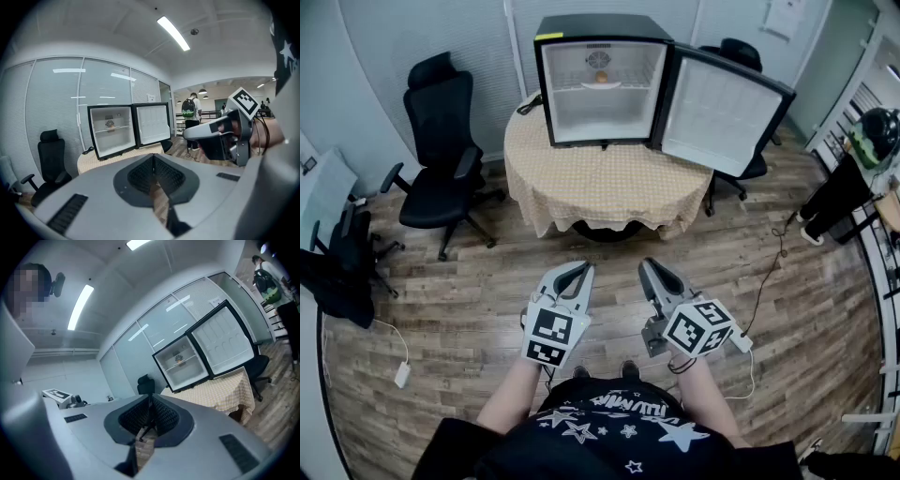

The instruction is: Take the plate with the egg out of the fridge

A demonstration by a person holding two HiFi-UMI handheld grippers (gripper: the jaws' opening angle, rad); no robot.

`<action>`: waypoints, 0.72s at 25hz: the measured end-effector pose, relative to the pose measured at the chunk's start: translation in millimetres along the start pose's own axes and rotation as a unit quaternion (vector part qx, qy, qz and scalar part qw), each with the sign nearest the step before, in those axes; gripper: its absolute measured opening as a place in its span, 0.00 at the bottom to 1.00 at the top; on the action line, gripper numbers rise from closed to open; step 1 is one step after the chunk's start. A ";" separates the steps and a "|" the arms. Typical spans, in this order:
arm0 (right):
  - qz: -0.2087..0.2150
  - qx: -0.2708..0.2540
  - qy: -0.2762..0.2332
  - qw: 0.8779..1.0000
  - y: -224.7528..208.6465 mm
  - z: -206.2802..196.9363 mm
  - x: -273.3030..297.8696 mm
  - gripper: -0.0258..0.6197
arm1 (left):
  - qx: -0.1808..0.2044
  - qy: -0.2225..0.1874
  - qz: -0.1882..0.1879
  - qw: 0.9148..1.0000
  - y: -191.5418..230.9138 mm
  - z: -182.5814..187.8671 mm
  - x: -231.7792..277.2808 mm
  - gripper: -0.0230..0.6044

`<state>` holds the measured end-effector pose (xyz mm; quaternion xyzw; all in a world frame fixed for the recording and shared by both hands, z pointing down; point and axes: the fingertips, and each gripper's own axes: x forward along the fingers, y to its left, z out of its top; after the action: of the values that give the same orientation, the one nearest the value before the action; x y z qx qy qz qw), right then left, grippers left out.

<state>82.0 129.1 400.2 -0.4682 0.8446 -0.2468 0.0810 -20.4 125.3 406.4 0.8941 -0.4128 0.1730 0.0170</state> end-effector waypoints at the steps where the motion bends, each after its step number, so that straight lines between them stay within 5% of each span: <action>1: 0.000 0.000 -0.003 1.000 0.7 -0.8 0.3 0.10 | -0.002 0.000 0.001 1.000 0.7 -1.3 -0.7 0.05; 10: 0.000 -0.001 -0.003 1.000 5.0 -10.9 3.3 0.10 | -0.013 -0.003 0.011 1.000 11.8 -10.2 -13.6 0.05; 18: 0.050 -0.023 -0.053 0.997 39.1 -1.7 2.3 0.10 | -0.014 -0.012 0.009 1.000 12.5 -19.2 -40.7 0.05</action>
<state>50.8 144.9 382.7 -0.4396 0.8670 -0.1978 0.1266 -59.8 150.2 409.8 0.8919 -0.4238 0.1563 0.0232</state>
